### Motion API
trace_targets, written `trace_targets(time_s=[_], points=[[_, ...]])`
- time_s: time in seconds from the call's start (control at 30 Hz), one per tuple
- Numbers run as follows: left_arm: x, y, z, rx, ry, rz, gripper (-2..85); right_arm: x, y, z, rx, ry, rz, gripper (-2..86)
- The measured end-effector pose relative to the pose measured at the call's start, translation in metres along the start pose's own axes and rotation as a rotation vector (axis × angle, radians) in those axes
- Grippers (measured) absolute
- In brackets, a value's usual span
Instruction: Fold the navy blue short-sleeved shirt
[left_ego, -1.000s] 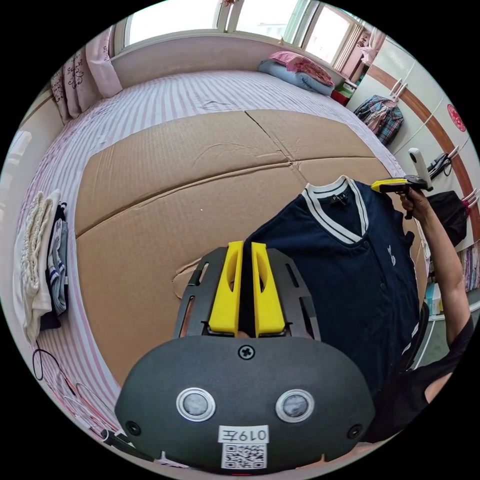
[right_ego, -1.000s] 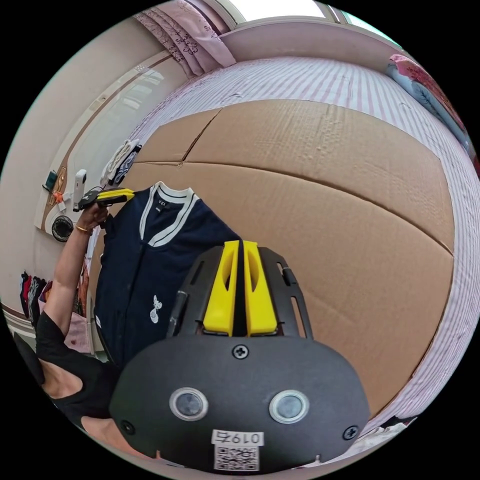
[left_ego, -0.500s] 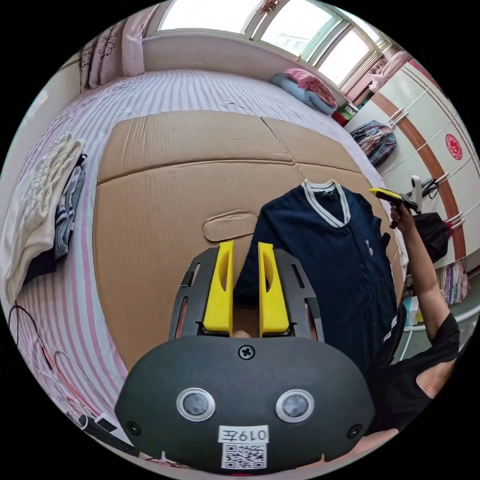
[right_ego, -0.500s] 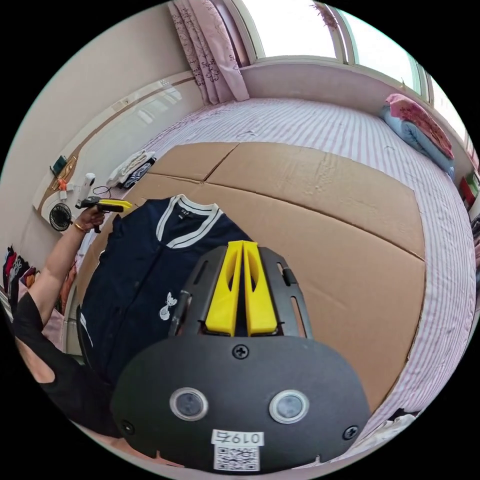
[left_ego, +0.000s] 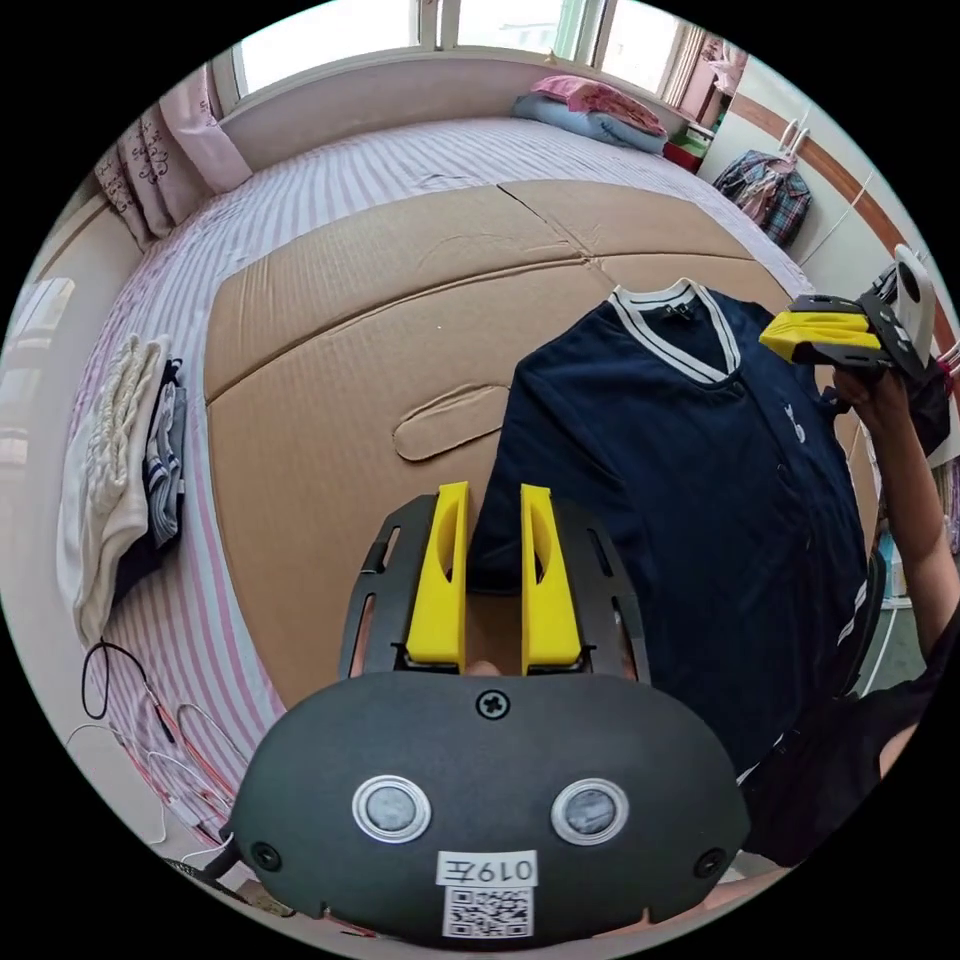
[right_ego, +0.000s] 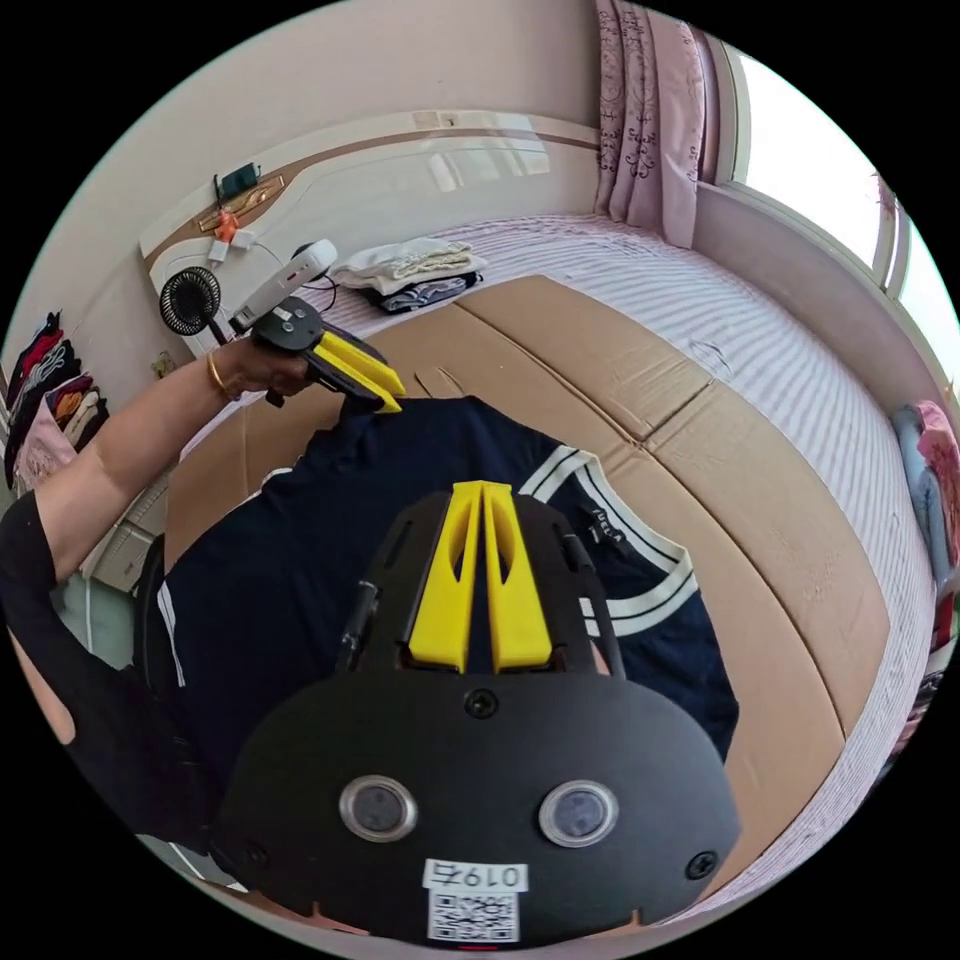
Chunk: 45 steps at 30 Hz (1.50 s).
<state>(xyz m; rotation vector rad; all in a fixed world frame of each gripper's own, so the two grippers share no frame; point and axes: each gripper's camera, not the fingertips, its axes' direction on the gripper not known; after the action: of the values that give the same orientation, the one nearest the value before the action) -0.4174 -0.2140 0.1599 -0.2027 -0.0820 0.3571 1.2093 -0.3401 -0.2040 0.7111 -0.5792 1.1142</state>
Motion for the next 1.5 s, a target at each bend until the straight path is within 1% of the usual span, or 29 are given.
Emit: trace_targets(time_s=[0.17,0.23,0.37,0.43,0.5,0.57,0.73,0.93,1.1,1.17,1.27,1.4,1.5], points=[[0.036,0.0,-0.002,0.002,-0.124,0.153,2.2,-0.027,-0.027,0.075,-0.047,-0.066,-0.03,-0.9],[0.042,0.0,-0.003,-0.001,-0.151,0.163,1.6,-0.039,-0.033,0.097,-0.071,-0.08,-0.056,-0.9],[0.028,0.004,-0.007,0.001,-0.041,0.05,1.2,-0.046,-0.039,0.145,-0.131,0.058,-0.032,-1.0],[0.021,0.007,-0.008,0.004,0.009,0.007,1.1,-0.039,-0.045,0.158,-0.13,0.074,-0.002,-1.0],[0.018,0.011,-0.009,0.009,0.043,-0.016,1.0,-0.028,-0.053,0.17,-0.118,0.045,0.037,-1.0],[0.021,0.013,-0.009,0.005,0.036,-0.011,1.0,-0.016,-0.064,0.19,-0.123,0.012,0.078,-1.0],[0.024,0.018,-0.012,-0.008,0.036,-0.012,0.8,-0.003,-0.071,0.236,-0.191,0.072,0.12,-1.0],[0.012,0.038,-0.015,-0.009,0.105,-0.092,0.9,0.013,-0.058,0.256,-0.173,0.021,0.156,-1.0],[-0.003,0.061,-0.014,0.018,0.213,-0.189,0.9,0.026,-0.043,0.268,-0.143,-0.028,0.204,-0.9],[-0.001,0.066,-0.014,0.02,0.227,-0.195,0.8,0.028,-0.037,0.273,-0.139,-0.03,0.208,-0.9],[0.009,0.073,-0.017,0.011,0.191,-0.163,0.9,0.02,-0.031,0.274,-0.132,0.016,0.167,-0.7],[0.026,0.083,-0.021,-0.002,0.14,-0.131,1.0,0.011,-0.025,0.263,-0.019,0.005,0.123,1.0],[0.036,0.094,-0.023,-0.003,0.124,-0.119,0.9,0.011,-0.026,0.271,-0.042,-0.001,0.092,4.3]])
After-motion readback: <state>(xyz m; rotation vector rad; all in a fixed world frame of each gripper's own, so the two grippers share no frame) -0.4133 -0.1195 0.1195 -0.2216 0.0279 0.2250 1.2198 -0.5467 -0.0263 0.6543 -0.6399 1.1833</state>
